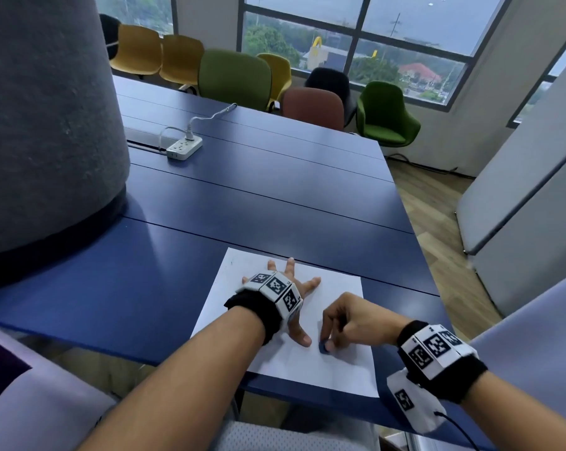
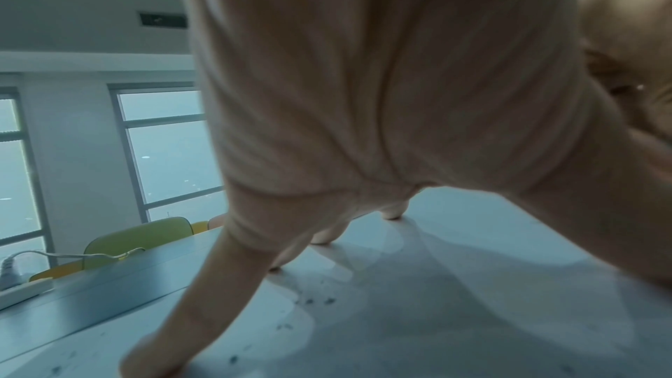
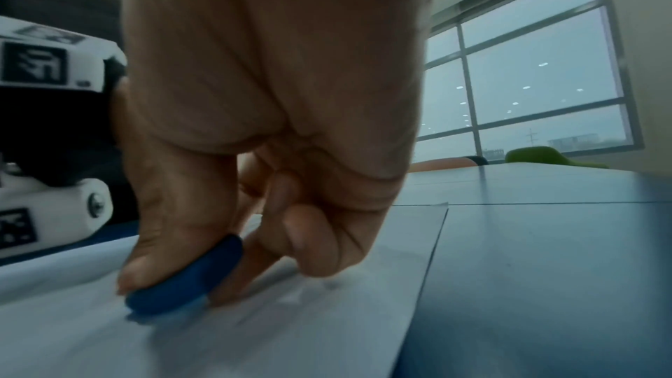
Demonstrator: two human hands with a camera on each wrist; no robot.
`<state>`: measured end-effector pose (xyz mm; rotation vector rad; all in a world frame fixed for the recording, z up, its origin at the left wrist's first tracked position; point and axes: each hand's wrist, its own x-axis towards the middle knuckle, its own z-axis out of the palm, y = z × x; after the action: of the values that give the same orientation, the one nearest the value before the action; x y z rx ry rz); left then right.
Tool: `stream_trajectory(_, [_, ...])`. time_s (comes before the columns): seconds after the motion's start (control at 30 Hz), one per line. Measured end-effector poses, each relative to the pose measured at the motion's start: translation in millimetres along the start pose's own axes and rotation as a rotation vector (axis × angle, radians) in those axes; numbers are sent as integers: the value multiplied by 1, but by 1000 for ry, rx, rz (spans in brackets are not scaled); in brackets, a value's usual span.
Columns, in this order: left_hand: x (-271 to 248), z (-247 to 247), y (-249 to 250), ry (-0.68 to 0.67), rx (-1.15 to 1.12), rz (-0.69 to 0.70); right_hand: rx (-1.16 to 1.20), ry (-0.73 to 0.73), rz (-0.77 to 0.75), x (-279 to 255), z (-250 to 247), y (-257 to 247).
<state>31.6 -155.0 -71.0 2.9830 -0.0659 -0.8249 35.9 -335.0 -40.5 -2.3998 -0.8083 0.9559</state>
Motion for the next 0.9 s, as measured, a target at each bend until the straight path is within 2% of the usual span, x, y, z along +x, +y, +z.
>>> stream_trajectory(0.13, [-3,-1,0,3,-1,17,103,210,52,10,-8,-1])
stream_trajectory(0.17, [-3,-1,0,3,-4,18,124,202,54,8,-7,-1])
stream_trajectory(0.27, [-1,0,0,3,-2,7,101,-14,87,-2,-4,-9])
stream_trajectory(0.3, [-1,1,0,4,1,4,91,-38,95,-1,-4,-10])
stream_trajectory(0.43, [-1,0,1,5,9,9,158,135,130,9,-11,-7])
stream_trajectory(0.47, [-1,0,2,4,5,10,153,110,133,8,-10,-6])
stream_trajectory(0.57, [-2,-1,1,-6,1,6,88,-113,150,0,-7,-11])
stream_trajectory(0.6, [-2,-1,1,-6,1,6,78,-103,160,1,-9,-12])
stream_trajectory(0.7, [-4,-2,2,-6,2,11,136,137,177,10,-14,-7])
stream_trajectory(0.73, [-5,-3,2,-8,-2,13,149,154,178,11,-15,-7])
stream_trajectory(0.83, [-6,-3,2,-13,-14,14,104,-58,189,4,-11,-11])
stream_trajectory(0.87, [-6,-4,2,-13,-9,13,94,-86,200,4,-11,-13])
stream_trajectory(0.9, [-6,-3,2,-13,-6,11,95,-53,212,7,-13,-13])
